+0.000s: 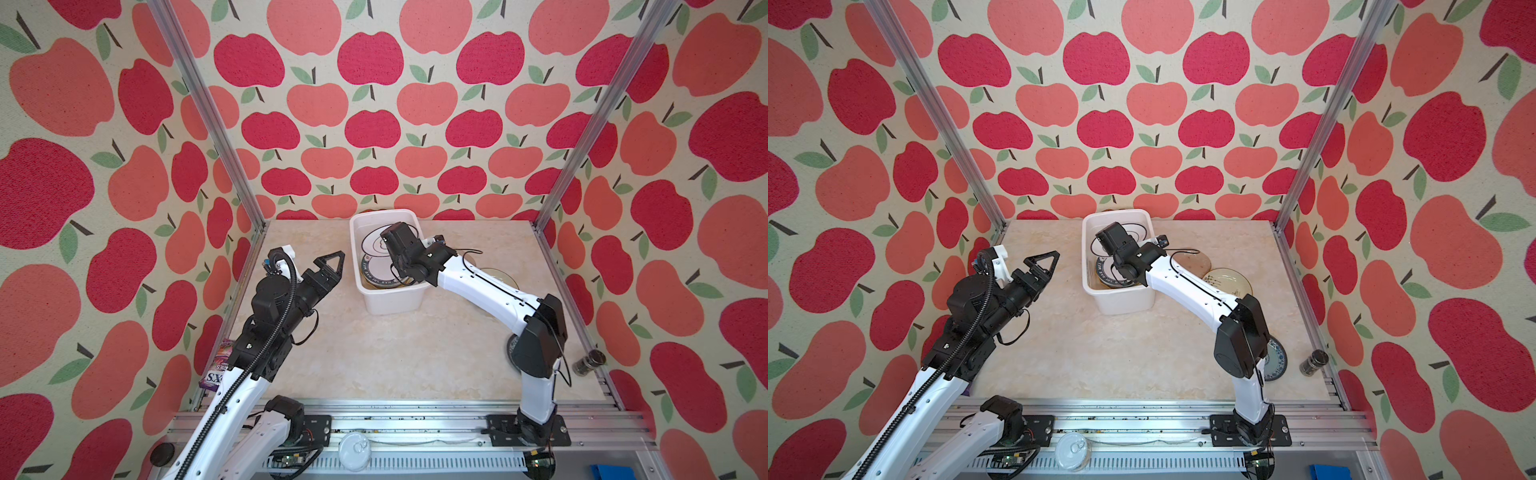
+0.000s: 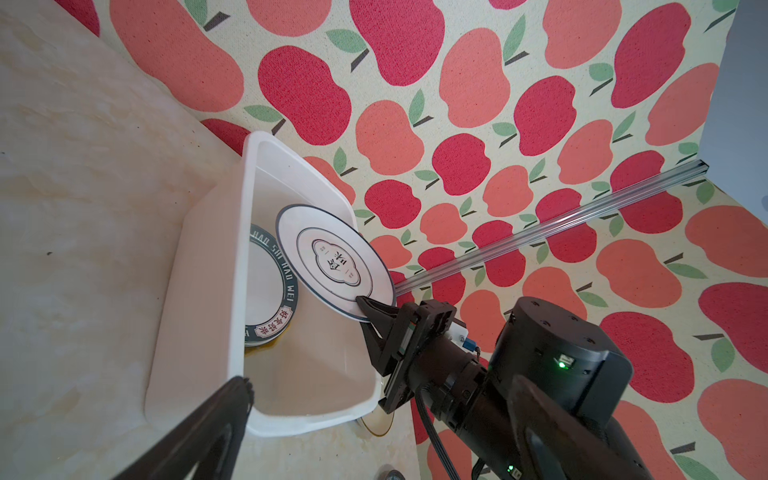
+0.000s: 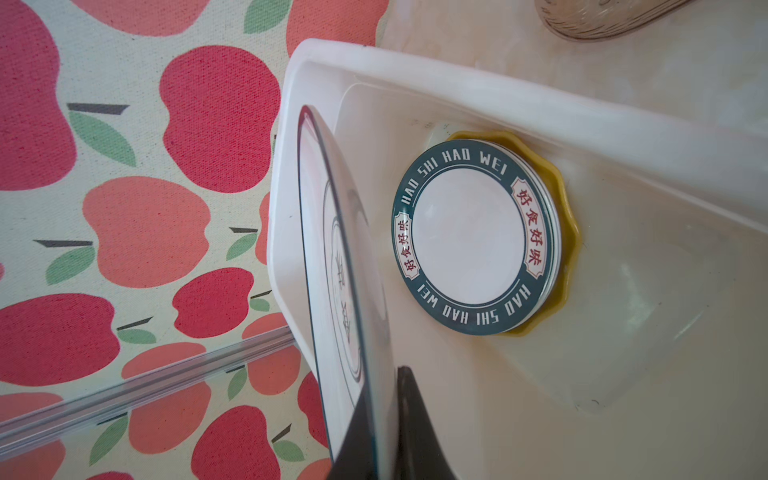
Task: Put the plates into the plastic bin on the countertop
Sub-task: 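Lower the white plate into the bin with the right gripper while the left draws back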
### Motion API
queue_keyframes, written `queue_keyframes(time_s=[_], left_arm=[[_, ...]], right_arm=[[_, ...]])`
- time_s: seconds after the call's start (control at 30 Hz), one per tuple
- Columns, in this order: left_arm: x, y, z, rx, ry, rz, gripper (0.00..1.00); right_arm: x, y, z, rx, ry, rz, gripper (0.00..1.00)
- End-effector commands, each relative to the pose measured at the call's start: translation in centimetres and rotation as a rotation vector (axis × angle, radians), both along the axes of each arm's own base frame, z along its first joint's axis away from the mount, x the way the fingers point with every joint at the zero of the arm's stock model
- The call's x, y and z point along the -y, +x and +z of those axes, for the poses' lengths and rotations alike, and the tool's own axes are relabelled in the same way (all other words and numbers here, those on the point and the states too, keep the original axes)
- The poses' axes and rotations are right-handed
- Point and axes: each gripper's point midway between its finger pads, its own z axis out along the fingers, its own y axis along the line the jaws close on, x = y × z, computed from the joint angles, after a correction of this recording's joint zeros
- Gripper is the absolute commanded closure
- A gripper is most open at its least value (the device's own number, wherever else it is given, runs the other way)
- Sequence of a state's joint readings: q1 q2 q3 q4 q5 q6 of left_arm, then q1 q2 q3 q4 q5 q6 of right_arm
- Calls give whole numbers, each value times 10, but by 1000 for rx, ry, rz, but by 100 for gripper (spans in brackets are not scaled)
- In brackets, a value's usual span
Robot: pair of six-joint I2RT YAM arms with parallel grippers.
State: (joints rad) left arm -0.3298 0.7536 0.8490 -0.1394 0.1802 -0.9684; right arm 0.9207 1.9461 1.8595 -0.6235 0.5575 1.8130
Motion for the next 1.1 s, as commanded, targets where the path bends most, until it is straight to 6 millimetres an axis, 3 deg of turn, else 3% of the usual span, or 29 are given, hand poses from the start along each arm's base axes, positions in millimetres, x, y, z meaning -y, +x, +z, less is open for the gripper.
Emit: queue_keyframes(time_s=[0.0, 0.17, 0.7, 1.07], left_arm=[[7, -8, 17, 53, 76, -75, 1], [18, -10, 12, 25, 94, -152, 1], [-1, -16, 4, -23, 62, -119, 1], [-7, -16, -3, -55, 47, -112, 1]], right_arm=[[13, 5, -1, -6, -27, -109, 100], [9, 9, -13, -33, -41, -133, 100], [-1, 11, -66, -141, -63, -200, 99], [-9, 16, -93, -183, -59, -197, 96]])
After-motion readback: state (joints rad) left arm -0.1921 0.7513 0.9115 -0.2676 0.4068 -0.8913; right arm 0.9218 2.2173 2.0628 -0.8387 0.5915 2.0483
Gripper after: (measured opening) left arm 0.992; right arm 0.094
